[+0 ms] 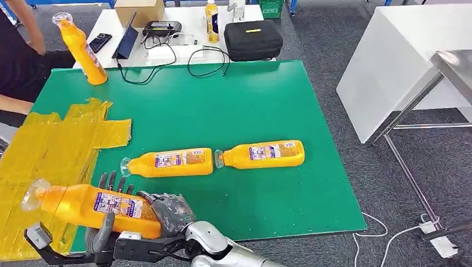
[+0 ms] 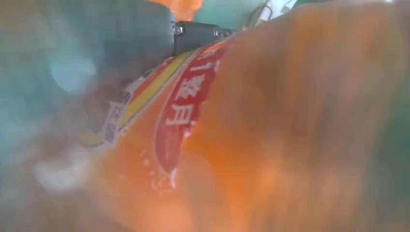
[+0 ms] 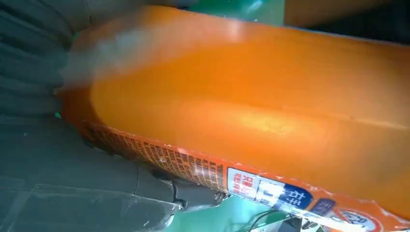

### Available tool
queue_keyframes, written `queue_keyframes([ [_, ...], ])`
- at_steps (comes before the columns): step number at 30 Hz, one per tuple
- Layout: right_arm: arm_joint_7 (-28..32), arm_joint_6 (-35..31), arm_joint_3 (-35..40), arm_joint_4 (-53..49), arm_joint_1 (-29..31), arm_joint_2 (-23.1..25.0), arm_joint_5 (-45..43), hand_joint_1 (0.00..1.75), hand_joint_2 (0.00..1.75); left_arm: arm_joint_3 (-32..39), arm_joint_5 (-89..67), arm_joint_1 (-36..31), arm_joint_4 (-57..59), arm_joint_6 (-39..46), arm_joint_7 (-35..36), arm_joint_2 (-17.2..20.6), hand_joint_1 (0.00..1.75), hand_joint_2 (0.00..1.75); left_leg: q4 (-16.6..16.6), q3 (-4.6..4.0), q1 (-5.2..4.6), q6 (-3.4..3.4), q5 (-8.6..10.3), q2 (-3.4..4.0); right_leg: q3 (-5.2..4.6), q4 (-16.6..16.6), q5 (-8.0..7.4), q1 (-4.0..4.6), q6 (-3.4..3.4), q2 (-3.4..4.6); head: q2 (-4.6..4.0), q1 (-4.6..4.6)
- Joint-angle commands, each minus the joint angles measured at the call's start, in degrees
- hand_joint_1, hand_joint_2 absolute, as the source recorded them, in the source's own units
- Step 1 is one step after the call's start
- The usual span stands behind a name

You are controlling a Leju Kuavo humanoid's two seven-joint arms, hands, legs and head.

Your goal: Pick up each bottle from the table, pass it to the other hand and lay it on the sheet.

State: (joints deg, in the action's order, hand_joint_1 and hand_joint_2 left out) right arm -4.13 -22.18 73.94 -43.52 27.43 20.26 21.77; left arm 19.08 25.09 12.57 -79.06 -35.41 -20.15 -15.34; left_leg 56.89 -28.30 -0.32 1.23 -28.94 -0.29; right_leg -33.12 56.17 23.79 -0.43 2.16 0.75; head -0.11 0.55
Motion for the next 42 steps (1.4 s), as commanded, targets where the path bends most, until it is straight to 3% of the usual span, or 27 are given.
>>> queue_keyframes([
  [1,0.5,0.9,4.1,1.2,1.4,-0.3,0.1,1.75,1.75,-7.0,-1.6,-1.9,1.0,0.0,-1.0,2.8,0.00,1.75,-0.1,0.12,0.06,-0.10,0.01,-0.18,0.20,-0.1,0.05,0.06,-0.05,-0.26,0.00,0.00],
  [3,0.5,1.0,4.2,1.1,1.2,-0.3,0.4,1.75,1.75,-6.9,-1.2,-2.0,0.9,0.5,-1.6,2.7,0.02,1.75,0.0,0.03,0.02,-0.05,0.02,-0.13,0.08,0.0,0.03,0.01,-0.03,-0.16,0.00,0.00],
  [4,0.4,1.0,4.2,1.0,1.1,-0.3,0.4,1.75,1.75,-6.7,-1.0,-2.0,0.7,0.6,-1.7,2.7,1.52,1.75,-0.1,0.13,0.06,-0.10,0.00,-0.16,0.21,-0.1,0.06,0.06,-0.05,-0.23,0.00,0.00],
  [5,0.4,1.1,4.3,1.0,1.1,-0.3,0.5,1.75,1.75,-6.5,-0.6,-1.9,0.4,0.6,-1.8,2.5,1.75,1.75,-0.1,0.09,0.04,-0.08,0.01,-0.15,0.15,-0.1,0.05,0.04,-0.04,-0.21,0.00,0.00],
  [23,-0.3,0.7,3.8,1.8,0.8,-0.3,1.2,1.75,1.75,-2.2,0.5,-1.4,-3.1,0.6,-0.9,0.4,1.75,1.75,-0.1,0.11,0.06,-0.08,0.01,-0.16,0.19,-0.1,0.04,0.06,-0.04,-0.23,0.00,-0.02],
  [26,-0.5,-1.7,2.4,2.8,1.2,-0.3,2.4,1.75,1.75,-1.0,-2.5,-1.7,-4.4,3.1,-2.3,0.3,1.75,1.75,-0.1,0.07,0.05,-0.06,0.01,-0.16,0.14,-0.1,0.04,0.05,-0.03,-0.21,0.00,0.00],
  [28,-0.4,-5.8,-0.8,4.1,2.0,-0.3,4.0,0.00,1.75,-0.3,-10.5,-2.4,-6.2,8.2,-5.5,0.9,1.75,1.75,-0.1,0.08,0.05,-0.07,0.01,-0.19,0.16,-0.1,0.05,0.05,-0.04,-0.25,0.00,0.00],
  [29,1.2,-4.3,-3.3,5.0,2.8,-0.3,4.5,0.00,1.75,-0.1,-10.6,-3.4,-5.9,8.3,-5.3,1.4,1.75,1.75,-0.1,0.12,0.09,-0.11,0.02,-0.22,0.23,-0.1,0.04,0.10,-0.06,-0.30,0.00,0.00],
  [30,2.1,-7.7,-7.5,5.1,2.3,-0.3,5.8,0.00,0.00,-0.3,-18.4,-3.7,-6.9,13.8,-7.5,2.2,1.75,1.75,0.0,0.02,0.06,-0.07,0.04,-0.25,0.14,-0.1,0.03,0.06,-0.04,-0.30,0.02,0.00],
  [33,4.1,-8.8,-24.2,-0.1,0.0,-2.7,16.9,0.00,0.00,-0.2,-39.6,-7.9,-6.9,32.7,-10.7,4.9,1.75,1.75,0.0,-0.05,0.06,-0.08,0.07,-0.26,0.07,0.0,0.00,0.06,-0.05,-0.29,0.00,0.00],
  [36,5.2,-3.0,-37.3,-11.1,-4.2,-5.8,25.7,0.00,0.00,1.6,-51.4,-13.1,-3.1,44.8,-9.3,8.2,1.75,1.75,0.0,-0.09,0.07,-0.07,0.11,-0.44,0.08,-0.1,-0.01,0.07,-0.04,-0.46,0.00,0.00],
  [38,6.5,-0.5,-41.5,-13.0,-5.3,-5.7,28.3,0.00,0.00,3.6,-52.3,-14.2,-1.3,45.7,-9.4,9.2,1.75,1.75,0.0,-0.02,0.08,-0.08,0.13,-0.51,0.16,-0.1,-0.01,0.10,-0.04,-0.52,0.00,-0.02],
  [42,6.8,-0.5,-41.7,-12.7,-5.8,-4.9,29.5,0.00,0.00,3.8,-52.4,-13.7,-1.3,45.5,-10.0,8.9,1.75,1.75,0.0,0.09,0.03,-0.06,0.08,-0.32,0.21,0.0,-0.01,0.02,-0.01,-0.29,0.00,-0.02],
])
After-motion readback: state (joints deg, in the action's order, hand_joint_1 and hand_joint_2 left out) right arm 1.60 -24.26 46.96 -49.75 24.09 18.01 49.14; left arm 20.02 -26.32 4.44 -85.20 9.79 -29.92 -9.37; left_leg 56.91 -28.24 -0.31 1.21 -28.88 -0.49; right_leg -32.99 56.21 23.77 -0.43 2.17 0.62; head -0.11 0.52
